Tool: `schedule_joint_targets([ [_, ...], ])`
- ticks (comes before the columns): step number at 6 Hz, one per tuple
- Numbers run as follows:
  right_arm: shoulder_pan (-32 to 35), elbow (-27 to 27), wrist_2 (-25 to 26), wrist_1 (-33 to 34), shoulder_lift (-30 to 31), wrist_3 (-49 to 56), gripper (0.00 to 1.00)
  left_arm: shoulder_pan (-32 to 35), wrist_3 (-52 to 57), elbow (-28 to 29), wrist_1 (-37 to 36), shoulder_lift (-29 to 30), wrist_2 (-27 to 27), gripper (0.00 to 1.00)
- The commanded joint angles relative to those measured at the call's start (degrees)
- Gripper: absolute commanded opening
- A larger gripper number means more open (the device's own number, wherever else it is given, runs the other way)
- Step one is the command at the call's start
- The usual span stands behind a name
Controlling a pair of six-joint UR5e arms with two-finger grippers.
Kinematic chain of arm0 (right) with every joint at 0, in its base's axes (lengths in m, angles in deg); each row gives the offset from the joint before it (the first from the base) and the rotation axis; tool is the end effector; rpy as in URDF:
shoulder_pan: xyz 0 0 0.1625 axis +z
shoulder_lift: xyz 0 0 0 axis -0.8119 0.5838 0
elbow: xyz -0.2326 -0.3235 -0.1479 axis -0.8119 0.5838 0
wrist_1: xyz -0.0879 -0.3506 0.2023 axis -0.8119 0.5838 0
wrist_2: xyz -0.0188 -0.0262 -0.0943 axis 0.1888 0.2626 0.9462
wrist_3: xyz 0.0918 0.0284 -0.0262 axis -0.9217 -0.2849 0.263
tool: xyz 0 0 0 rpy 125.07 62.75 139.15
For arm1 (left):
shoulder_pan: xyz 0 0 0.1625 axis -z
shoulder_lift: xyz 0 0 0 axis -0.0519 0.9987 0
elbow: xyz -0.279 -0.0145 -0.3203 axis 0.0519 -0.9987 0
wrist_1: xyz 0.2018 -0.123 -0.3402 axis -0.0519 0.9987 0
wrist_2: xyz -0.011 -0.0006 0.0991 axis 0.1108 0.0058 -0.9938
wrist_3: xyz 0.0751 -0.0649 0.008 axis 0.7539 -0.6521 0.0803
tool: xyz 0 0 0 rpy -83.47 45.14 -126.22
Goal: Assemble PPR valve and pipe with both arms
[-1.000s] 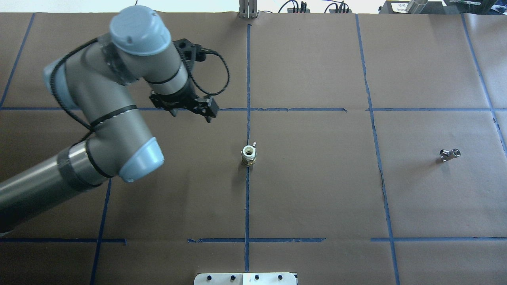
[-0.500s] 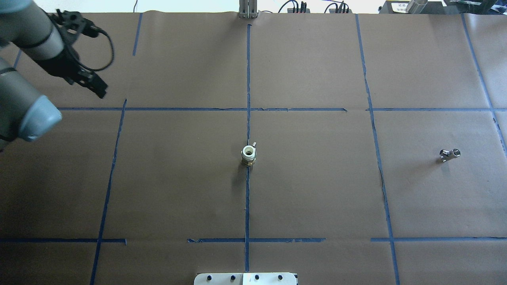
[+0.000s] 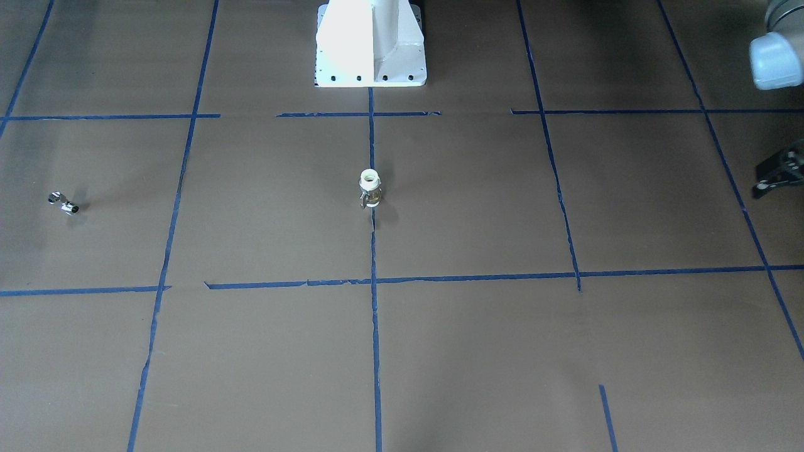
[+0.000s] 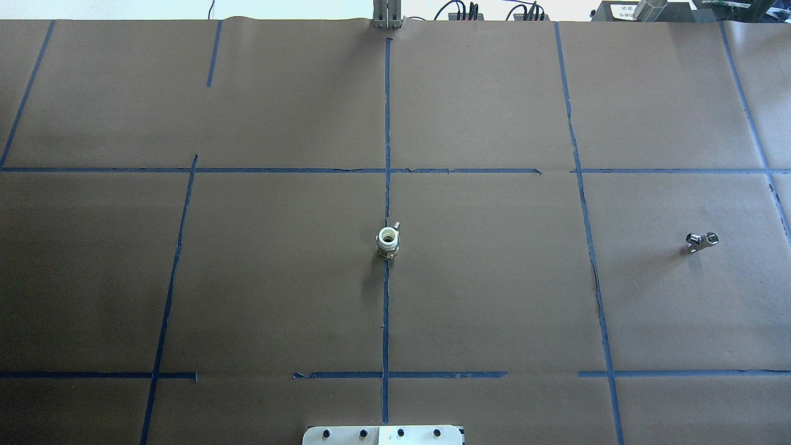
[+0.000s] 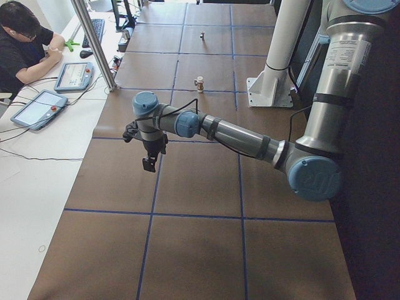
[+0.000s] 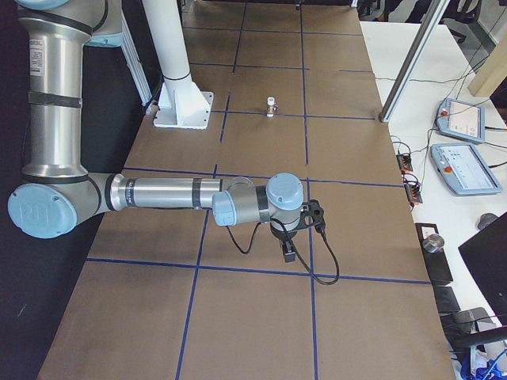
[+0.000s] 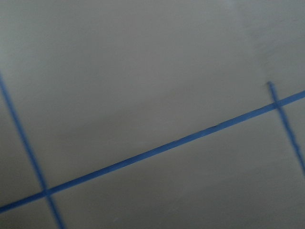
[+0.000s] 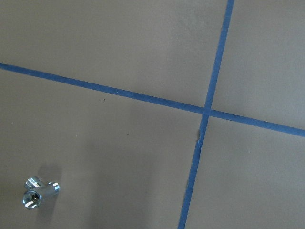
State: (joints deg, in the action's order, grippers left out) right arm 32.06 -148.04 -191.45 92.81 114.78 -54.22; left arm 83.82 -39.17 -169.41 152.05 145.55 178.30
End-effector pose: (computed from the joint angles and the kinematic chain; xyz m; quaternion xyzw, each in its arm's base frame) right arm 0.0303 -0.4733 0.6177 0.0856 -0.3986 -0.0826 0.9094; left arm 0.0199 -0.5432 0.5367 0.0634 0.3613 0.1213 0.9223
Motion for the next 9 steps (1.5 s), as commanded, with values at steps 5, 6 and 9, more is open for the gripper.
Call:
schedule_joint_targets([
  [5, -13.70, -6.91, 1.76, -4.13, -0.10, -18.89, 1.00, 8.28, 4.58, -1.09, 1.41, -13.58, 4.89, 1.00],
  [6, -16.88, -6.75, 4.65, -8.60, 0.95, -19.86, 1.00, 8.28, 4.49, -1.01, 1.41, -13.32, 4.89, 1.00],
  [9, -25.23, -5.08, 11.78, -9.70, 0.61, -19.78, 1.00, 8.28, 4.41, -1.09, 1.41, -12.97, 4.89, 1.00],
])
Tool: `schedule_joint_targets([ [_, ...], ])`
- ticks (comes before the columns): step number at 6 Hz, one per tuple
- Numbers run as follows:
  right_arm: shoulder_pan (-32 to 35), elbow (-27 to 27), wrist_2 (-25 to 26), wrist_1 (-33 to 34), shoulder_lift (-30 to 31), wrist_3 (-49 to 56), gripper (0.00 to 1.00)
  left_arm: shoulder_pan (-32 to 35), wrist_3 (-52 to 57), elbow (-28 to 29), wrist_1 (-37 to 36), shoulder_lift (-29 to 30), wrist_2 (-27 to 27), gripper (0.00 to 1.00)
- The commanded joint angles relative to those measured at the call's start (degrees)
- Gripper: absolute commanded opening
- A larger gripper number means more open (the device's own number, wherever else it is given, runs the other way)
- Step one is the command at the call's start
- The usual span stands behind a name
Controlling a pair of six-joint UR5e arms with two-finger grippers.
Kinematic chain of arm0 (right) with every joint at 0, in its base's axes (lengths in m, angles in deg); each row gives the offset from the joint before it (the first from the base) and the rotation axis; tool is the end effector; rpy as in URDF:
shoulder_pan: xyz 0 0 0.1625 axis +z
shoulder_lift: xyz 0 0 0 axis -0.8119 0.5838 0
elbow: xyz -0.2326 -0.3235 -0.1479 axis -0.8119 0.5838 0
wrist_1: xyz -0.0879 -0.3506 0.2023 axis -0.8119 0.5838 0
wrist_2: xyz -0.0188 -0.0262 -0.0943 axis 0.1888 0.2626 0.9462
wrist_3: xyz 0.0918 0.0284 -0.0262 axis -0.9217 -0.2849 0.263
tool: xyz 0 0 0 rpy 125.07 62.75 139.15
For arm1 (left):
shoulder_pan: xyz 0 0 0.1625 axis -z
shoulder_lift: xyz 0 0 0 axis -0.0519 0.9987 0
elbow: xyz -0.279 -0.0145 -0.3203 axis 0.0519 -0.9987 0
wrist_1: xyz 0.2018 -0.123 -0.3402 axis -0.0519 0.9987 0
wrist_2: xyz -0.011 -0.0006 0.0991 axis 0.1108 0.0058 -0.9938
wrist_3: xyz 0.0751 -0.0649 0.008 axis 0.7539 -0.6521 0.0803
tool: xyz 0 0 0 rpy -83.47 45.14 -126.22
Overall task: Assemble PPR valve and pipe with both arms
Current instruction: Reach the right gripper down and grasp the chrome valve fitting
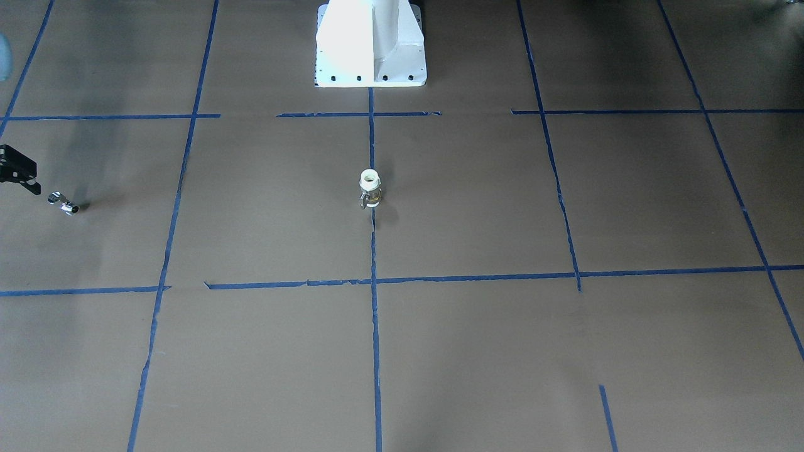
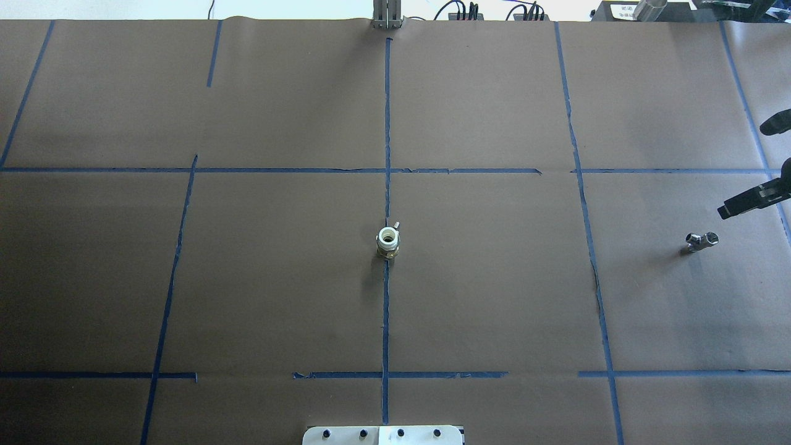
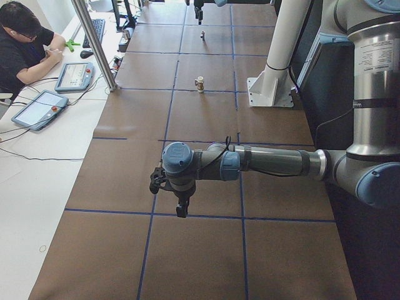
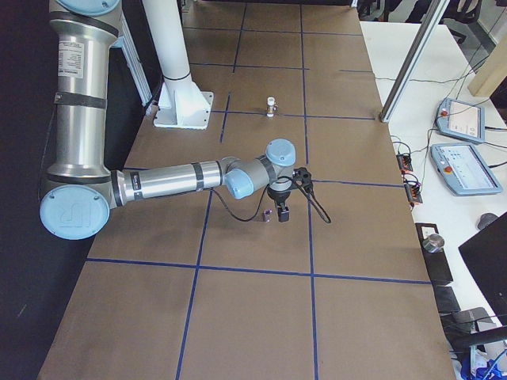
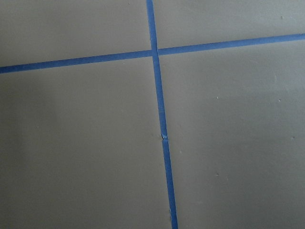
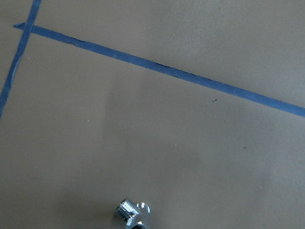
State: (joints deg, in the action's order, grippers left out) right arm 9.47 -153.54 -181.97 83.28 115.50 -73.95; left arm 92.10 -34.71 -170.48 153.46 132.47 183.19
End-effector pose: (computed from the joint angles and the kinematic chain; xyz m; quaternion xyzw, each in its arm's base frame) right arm -0.1451 -0.4585 0.5656 0.0781 -0.3706 -0.1378 0.9152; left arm -0.0539 -0.4446 0.6316 0.0188 0.3971 0.0568 0.9158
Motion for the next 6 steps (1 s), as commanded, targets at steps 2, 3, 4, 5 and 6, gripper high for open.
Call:
schedule_joint_targets([
  [2, -5.12, 1.55, 2.76, -0.08, -0.47, -0.05, 1.00, 0.00, -0.06, -0.03, 0.00, 0.20, 0.00, 1.00],
  [3, -6.09, 2.26, 2.76, -0.08, -0.47, -0.05, 0.99, 0.00, 0.02, -0.03, 0.00, 0.20, 0.00, 1.00],
  [4, -7.23, 3.31, 2.76, -0.08, -1.08, -0.05, 0.98, 0.00, 0.03, -0.03, 0.00, 0.20, 0.00, 1.00],
  [5, -7.76, 3.32, 2.76, -0.08, -1.09, 0.30, 0.89, 0.00, -0.06, -0.03, 0.00, 0.20, 0.00, 1.00],
  [6, -8.29, 3.67, 2.76, -0.08, -1.17, 0.39, 0.69, 0.00, -0.06, -0.03, 0.00, 0.20, 0.00, 1.00],
])
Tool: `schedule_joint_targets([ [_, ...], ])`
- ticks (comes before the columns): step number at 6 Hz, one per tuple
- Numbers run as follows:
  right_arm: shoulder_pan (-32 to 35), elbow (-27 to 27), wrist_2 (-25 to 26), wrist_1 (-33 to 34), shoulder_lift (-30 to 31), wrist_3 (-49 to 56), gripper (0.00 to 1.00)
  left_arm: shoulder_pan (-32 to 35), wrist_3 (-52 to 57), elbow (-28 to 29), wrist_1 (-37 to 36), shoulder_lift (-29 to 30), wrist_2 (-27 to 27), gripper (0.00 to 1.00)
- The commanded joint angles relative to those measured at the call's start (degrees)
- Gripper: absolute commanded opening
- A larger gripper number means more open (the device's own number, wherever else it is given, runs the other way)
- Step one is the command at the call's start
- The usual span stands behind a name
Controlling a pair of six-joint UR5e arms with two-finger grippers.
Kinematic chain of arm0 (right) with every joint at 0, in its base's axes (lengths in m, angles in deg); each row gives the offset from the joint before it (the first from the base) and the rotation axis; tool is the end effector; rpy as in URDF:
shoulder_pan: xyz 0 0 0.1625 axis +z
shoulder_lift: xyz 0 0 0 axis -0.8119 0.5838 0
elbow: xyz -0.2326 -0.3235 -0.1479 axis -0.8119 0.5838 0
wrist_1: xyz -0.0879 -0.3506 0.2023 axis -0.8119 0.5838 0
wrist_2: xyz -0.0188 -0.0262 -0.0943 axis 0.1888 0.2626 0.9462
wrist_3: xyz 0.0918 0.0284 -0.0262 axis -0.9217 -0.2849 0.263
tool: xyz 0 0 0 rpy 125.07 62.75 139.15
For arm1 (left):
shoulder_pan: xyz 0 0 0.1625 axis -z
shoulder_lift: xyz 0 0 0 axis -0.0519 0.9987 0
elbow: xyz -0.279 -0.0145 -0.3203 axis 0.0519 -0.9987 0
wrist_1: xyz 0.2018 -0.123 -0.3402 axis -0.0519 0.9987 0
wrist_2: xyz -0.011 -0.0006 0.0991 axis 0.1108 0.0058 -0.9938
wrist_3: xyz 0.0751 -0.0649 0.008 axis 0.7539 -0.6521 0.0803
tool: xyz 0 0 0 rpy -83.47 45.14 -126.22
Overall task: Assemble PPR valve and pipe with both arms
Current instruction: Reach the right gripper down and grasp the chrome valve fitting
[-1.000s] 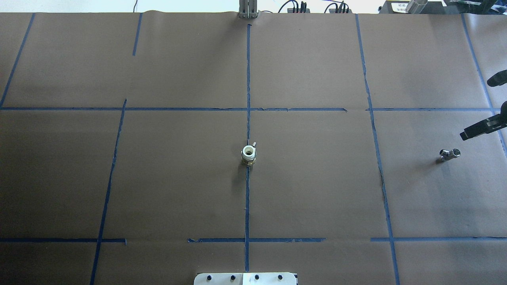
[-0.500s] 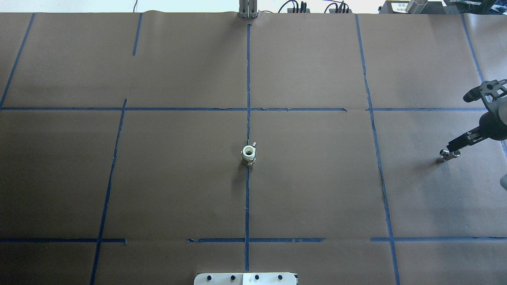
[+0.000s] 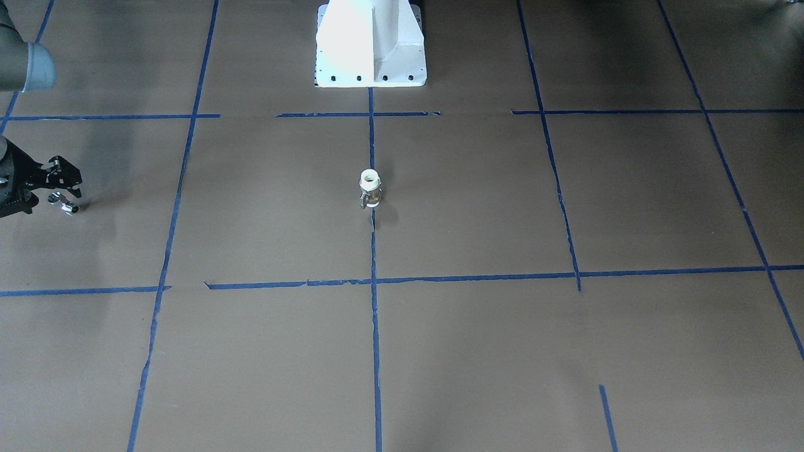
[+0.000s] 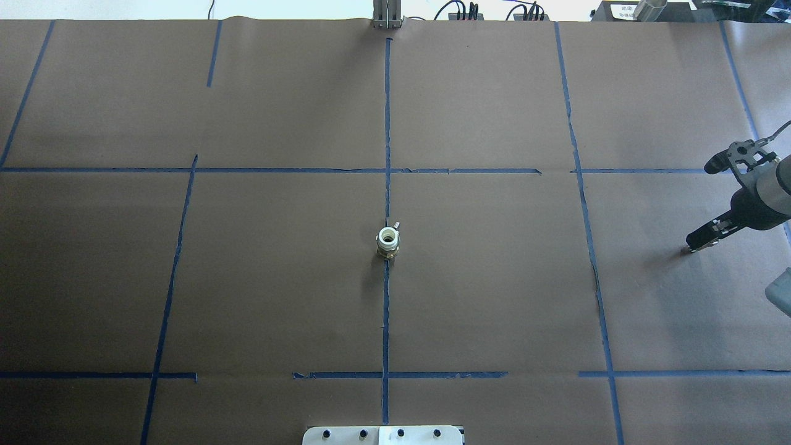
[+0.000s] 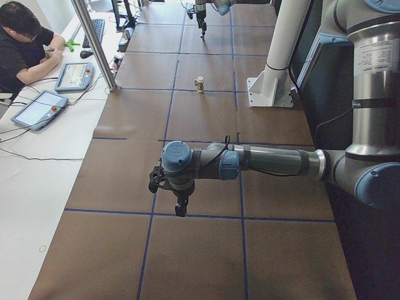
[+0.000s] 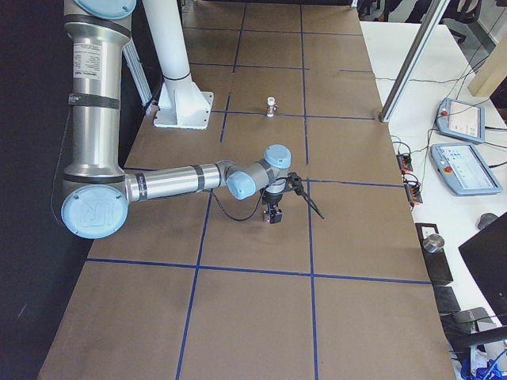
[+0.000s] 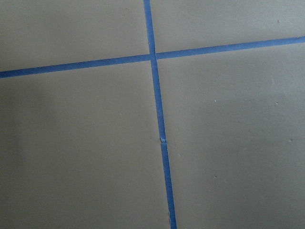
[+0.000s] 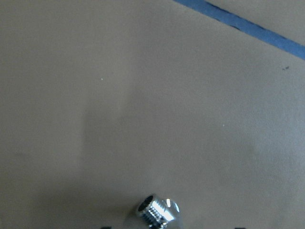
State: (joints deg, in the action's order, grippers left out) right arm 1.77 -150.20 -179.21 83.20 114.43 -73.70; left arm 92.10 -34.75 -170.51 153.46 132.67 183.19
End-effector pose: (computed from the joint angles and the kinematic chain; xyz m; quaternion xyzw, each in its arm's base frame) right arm -0.2073 -0.4449 0.5890 0.0485 -0.3488 -0.1919 0.9160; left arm -0.0539 -0.4463 0.6298 0.0205 0.3970 0.0573 0.9158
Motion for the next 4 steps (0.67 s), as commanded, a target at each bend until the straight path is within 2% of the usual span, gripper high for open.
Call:
schedule_joint_targets([
  [1, -0.59, 0.24, -0.09, 0.00, -0.28, 0.23, 0.46, 0.00, -0.02, 0.00, 0.00, 0.09, 0.00, 1.00],
  [2, -0.50, 0.15, -0.09, 0.00, -0.28, 0.32, 0.37, 0.00, -0.02, 0.00, 0.00, 0.09, 0.00, 1.00],
  [4, -0.50, -0.11, 0.00, 0.09, 0.07, 0.32, 0.41, 0.00, -0.11, 0.00, 0.00, 0.09, 0.00, 1.00],
])
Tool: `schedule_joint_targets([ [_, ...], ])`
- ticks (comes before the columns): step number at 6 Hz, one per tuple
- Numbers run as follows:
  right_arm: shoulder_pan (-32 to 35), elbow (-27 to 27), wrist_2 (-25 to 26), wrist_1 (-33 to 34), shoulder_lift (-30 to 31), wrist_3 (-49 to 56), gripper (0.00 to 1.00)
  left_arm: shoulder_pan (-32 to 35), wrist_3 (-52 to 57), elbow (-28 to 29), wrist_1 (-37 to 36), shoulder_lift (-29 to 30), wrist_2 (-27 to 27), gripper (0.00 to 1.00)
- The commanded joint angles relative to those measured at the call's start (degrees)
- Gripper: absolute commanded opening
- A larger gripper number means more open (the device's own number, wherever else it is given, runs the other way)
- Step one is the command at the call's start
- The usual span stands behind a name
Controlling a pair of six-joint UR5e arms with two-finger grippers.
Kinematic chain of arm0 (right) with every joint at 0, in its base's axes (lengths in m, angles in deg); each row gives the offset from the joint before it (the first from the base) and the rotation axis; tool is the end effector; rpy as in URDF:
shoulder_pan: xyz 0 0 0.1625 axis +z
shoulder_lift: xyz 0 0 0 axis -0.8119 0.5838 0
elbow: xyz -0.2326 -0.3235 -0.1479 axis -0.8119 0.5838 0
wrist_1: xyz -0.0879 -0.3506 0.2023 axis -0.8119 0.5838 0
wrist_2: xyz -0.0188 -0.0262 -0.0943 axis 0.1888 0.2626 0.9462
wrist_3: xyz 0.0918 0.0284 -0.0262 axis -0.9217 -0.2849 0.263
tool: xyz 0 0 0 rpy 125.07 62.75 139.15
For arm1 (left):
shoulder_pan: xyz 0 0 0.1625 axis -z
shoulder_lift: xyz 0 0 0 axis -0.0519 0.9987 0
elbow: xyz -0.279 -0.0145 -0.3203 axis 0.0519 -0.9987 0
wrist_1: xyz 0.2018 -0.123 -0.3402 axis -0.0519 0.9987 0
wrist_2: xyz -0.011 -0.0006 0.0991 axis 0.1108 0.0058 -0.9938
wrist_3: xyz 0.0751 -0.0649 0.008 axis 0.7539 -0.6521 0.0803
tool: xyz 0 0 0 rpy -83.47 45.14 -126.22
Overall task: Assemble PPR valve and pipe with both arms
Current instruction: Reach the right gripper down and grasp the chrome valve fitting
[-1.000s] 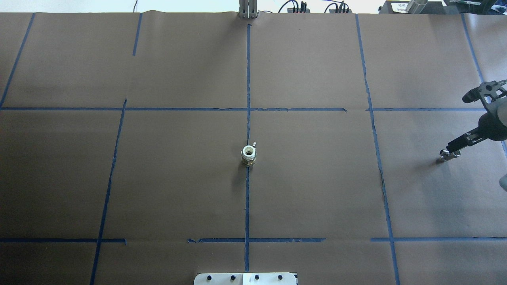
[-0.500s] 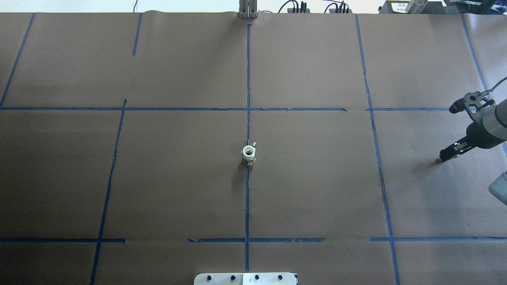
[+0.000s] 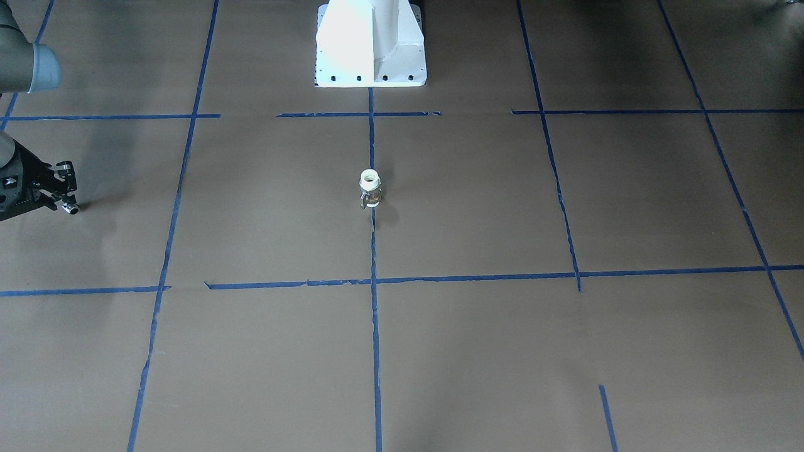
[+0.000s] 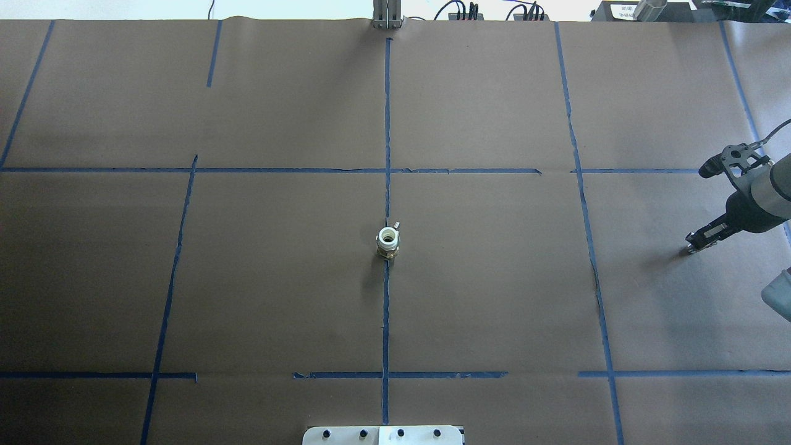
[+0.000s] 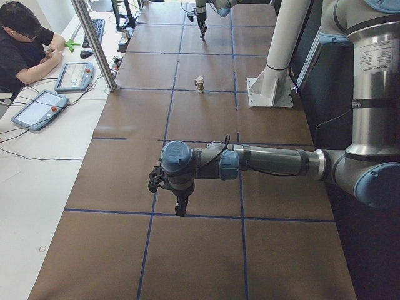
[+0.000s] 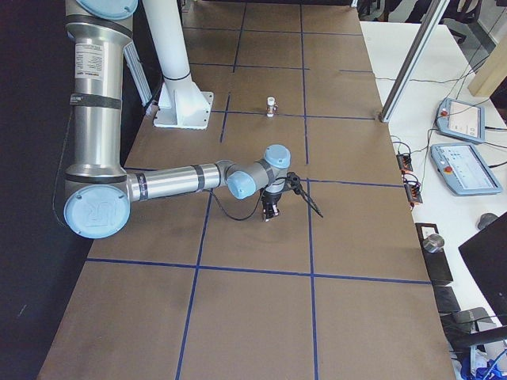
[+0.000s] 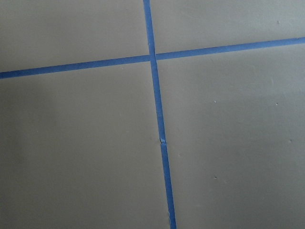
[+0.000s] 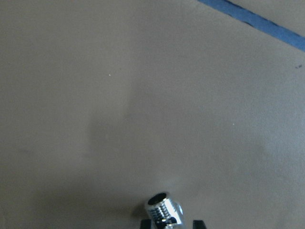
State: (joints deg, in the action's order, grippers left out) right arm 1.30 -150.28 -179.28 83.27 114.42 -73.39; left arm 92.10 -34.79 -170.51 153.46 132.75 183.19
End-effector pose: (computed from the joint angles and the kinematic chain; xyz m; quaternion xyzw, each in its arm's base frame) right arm -0.2110 -0.4432 0.5883 0.0479 -0.3495 -0.1983 0.9145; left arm -0.0539 -0.4469 0.6292 0.0210 0.3970 0.0572 0.9158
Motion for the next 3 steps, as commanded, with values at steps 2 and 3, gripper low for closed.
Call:
schedule_joint_targets([
  [2, 0.05, -0.46, -0.11, 0.02, -0.18, -0.51, 0.03, 0.00, -0.06, 0.00, 0.00, 0.00, 0.00, 1.00],
  [3, 0.40, -2.21, -0.55, 0.28, -0.36, -0.61, 0.00, 0.00, -0.06, -0.09, 0.00, 0.00, 0.00, 1.00],
])
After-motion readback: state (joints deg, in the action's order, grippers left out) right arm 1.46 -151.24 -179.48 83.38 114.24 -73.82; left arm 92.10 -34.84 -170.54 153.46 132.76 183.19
